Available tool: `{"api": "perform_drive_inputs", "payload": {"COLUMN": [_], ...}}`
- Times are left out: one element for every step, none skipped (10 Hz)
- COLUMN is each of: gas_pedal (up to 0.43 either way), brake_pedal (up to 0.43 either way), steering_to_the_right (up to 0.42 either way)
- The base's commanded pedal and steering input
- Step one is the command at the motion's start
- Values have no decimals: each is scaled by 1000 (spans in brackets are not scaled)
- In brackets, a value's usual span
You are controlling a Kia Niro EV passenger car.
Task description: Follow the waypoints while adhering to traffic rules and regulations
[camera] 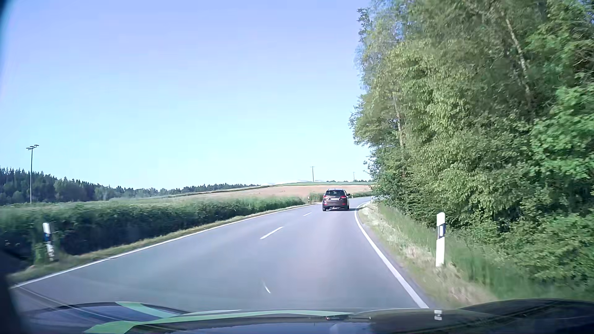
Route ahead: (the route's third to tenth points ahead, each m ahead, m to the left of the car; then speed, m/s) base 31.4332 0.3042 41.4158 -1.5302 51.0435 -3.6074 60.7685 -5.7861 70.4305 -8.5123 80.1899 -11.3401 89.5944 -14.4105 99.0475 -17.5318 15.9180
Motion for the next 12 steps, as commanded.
{"api": "perform_drive_inputs", "payload": {"gas_pedal": [98, 110, 130, 150, 169, 169, 189, 189, 189, 189, 189, 189], "brake_pedal": [0, 0, 0, 0, 0, 0, 0, 0, 0, 0, 0, 0], "steering_to_the_right": [19, 11, 9, 8, 8, 8, 8, 8, 8, 9, 11, 15]}}
